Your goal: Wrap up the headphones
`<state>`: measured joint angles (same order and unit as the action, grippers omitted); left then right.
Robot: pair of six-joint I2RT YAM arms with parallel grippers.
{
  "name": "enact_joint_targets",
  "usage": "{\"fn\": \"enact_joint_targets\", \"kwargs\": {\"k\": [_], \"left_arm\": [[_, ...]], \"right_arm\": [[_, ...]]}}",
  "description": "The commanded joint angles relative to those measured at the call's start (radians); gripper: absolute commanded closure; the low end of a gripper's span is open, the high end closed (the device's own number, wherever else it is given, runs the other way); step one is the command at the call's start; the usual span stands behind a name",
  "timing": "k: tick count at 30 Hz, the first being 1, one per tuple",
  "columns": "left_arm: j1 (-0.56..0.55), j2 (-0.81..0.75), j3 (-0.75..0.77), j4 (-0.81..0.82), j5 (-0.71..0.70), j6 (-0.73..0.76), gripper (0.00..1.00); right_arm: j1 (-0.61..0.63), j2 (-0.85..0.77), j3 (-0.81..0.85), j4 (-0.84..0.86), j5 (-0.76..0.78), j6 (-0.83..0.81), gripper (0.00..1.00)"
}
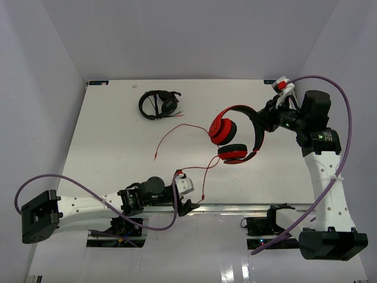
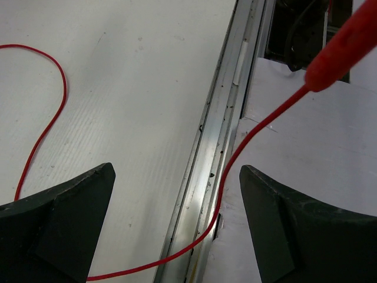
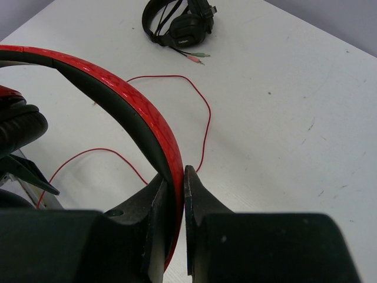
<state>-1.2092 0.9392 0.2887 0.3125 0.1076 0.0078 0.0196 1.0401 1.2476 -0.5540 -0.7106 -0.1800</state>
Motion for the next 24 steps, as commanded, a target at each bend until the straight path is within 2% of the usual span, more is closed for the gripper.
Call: {"fn": "enact_joint_targets", "kwargs": {"k": [1,5,9,16,18,24], "left_arm": [[-0.019,0.055,-0.041,0.159,-0.024,0.003,0.02],[-0.035,0.107,-0.029,0.194,-0.028,0.002,0.05],[-0.046,0.158,-0.007,0.192,-0.055,0.012,0.14],[-0.05,0.143,-0.002,0.172,-0.137,0.003,0.5],[-0.05,0.103,-0.007,0.151,-0.156,-0.007,0.65],[-0.05,-0.009,-0.022,0.074,-0.186,-0.035,0.84]], "right_arm": [[-0.004,-0.005,0.048,0.017,-0.051,0.059,0.92],[-0.004,-0.005,0.044,0.018,-0.053,0.063,0.92],[-0.004,-0.01,0.037,0.022,-0.059,0.066,0.92],[-0.004,-0.021,0.029,0.02,-0.051,0.058,0.92],[-0.004,-0.021,0.024,0.02,-0.048,0.057,0.92],[-0.004,-0.008,0.042,0.011,-0.072,0.054,0.92]]}}
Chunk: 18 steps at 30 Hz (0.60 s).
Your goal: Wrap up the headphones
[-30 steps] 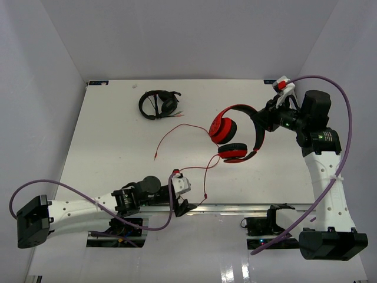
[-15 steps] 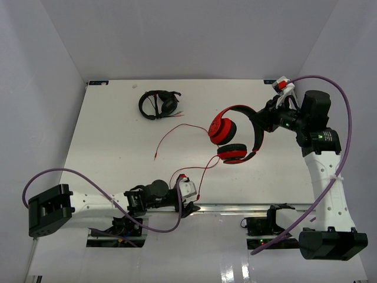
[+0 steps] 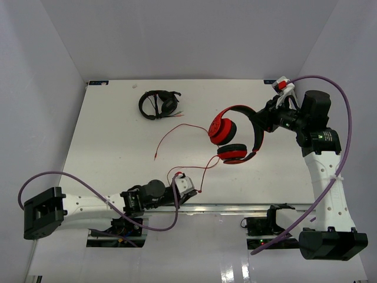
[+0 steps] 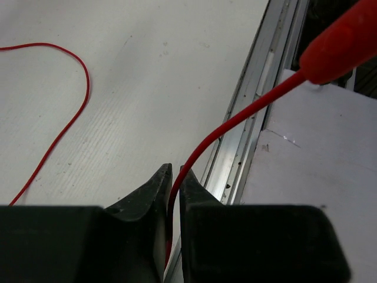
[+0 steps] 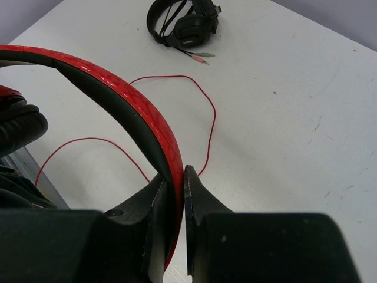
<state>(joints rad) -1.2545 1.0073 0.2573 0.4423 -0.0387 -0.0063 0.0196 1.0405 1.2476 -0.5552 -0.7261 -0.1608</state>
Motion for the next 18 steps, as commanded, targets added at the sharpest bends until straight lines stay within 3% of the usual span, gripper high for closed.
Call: {"fn": "enact_joint_targets", "kwargs": {"k": [1,3,4,13,18], "left_arm": [[-0.005,-0.093,0.013,-0.071,-0.041,-0.023,0.87],[-0.005,-0.139,0.022,-0.123,-0.061,-0.017,0.99],[-0.005,-0.15,0.03,-0.141,-0.069,-0.014,1.0],[0.006,-0.194,0.198,-0.377,-0.09,0.081,1.0],[0.008,-0.217,0.353,-0.567,-0.132,0.179,1.0]], "right_arm": [[-0.004,-0.004,0.047,0.008,-0.07,0.027,0.92],[-0.004,0.012,0.058,-0.023,-0.113,-0.008,0.92],[-0.003,0.016,0.066,-0.039,-0.122,-0.027,0.92],[0.048,0.02,0.131,-0.23,-0.101,-0.343,0.92],[0.107,0.007,0.084,-0.208,0.117,-0.4,0.92]]}}
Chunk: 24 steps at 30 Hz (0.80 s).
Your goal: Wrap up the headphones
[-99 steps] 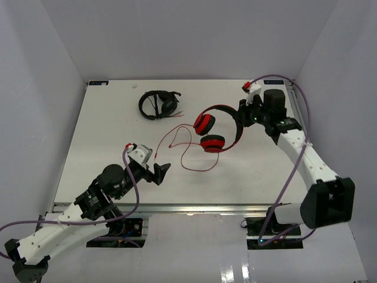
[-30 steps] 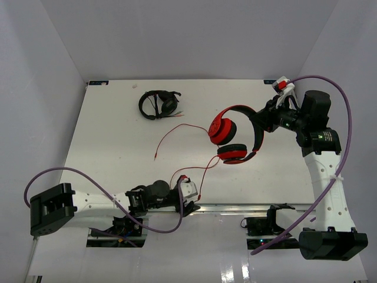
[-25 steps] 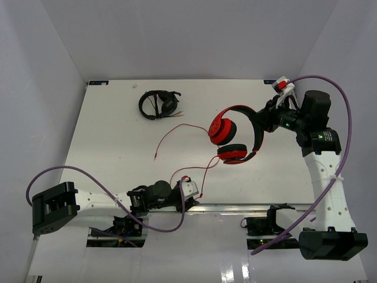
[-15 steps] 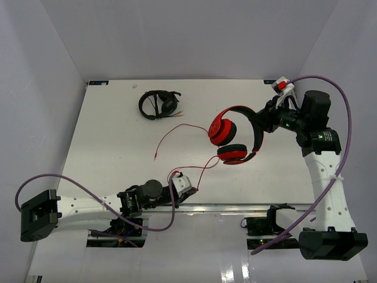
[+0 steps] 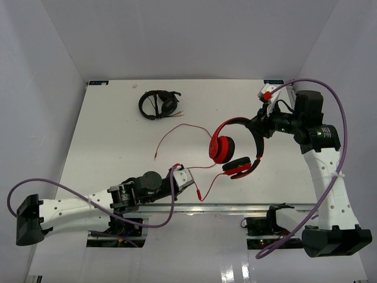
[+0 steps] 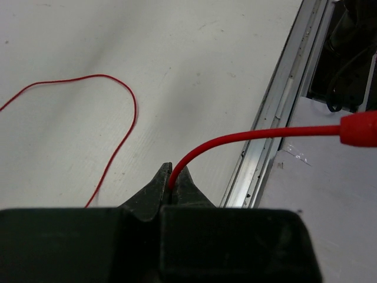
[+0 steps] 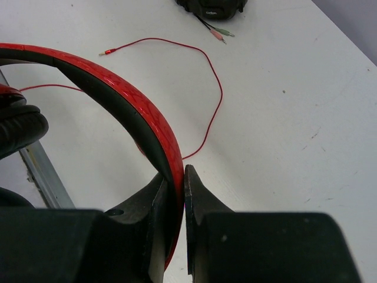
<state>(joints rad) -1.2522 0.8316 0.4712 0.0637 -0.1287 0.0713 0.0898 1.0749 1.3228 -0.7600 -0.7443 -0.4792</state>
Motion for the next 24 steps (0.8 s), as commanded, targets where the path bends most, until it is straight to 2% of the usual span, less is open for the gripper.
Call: {"fn": "enact_joint_targets", "kwargs": {"k": [1,7,12,15,19,24], "left_arm": [[0.007,-0.05,0.179,-0.207,-0.046,0.124,1.0],[0.008,0.026,0.417,-0.324,-0.152,0.276,1.0],[0.061,0.076,0.476,-0.278,-0.314,0.348,1.0],[0.144,0.072,0.476,-0.229,-0.292,0.344,1.0],[0.196,0.081,0.448,-0.205,-0.246,0.343,1.0],[0.256,0.103,0.429,-0.169,-0.184,0.338,1.0]], "right_arm": [[0.044,-0.027,-0.008,0.003,0.169,-0.094,0.92],[0.163,-0.048,-0.147,0.02,0.325,-0.18,0.92],[0.235,-0.081,-0.182,0.06,0.425,-0.197,0.92],[0.237,-0.095,-0.176,0.052,0.407,-0.222,0.92],[0.235,-0.122,-0.153,0.013,0.351,-0.269,0.92],[0.237,-0.156,-0.13,-0.052,0.179,-0.322,0.92]]}}
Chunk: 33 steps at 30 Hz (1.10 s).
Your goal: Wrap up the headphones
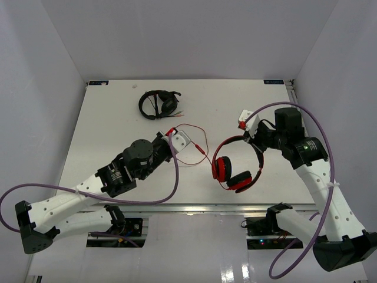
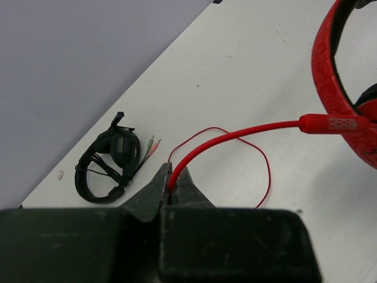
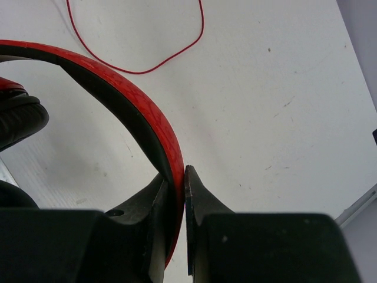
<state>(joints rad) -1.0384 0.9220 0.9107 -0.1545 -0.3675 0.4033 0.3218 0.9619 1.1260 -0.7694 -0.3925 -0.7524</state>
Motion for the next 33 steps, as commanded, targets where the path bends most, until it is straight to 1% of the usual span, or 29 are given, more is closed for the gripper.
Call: {"fn": "enact_joint_targets", "kwargs": {"k": [1,7,11,16,25,29,33], "left_arm": [[0.049,0.02,-0.009,0.054,0.069,0.006,1.0],[0.076,0.051,0.01,0.091,0.136,-0.008,1.0],[0.078,0.054,0.023,0.12,0.177,-0.026,1.0],[0.078,0.042,0.034,0.139,0.21,-0.038,1.0],[0.086,0.079,0.027,0.13,0.198,-0.027,1.0],[0.095,0.103,-0.001,0.145,0.222,-0.051,1.0],[0.1,0.135,-0.002,0.168,0.249,-0.067,1.0]], "right_arm": [[0.005,-0.044,0.067,-0.056,-0.196,-0.059,0.92],[0.003,-0.054,0.044,-0.097,-0.267,-0.088,0.92],[0.004,-0.059,0.018,-0.086,-0.264,-0.081,0.92],[0.006,-0.061,-0.023,-0.043,-0.209,-0.046,0.92],[0.007,-0.066,-0.015,-0.05,-0.256,-0.041,0.92],[0.01,-0.071,-0.006,-0.075,-0.278,-0.049,0.92],[0.014,-0.085,-0.034,-0.083,-0.297,-0.054,0.92]]}}
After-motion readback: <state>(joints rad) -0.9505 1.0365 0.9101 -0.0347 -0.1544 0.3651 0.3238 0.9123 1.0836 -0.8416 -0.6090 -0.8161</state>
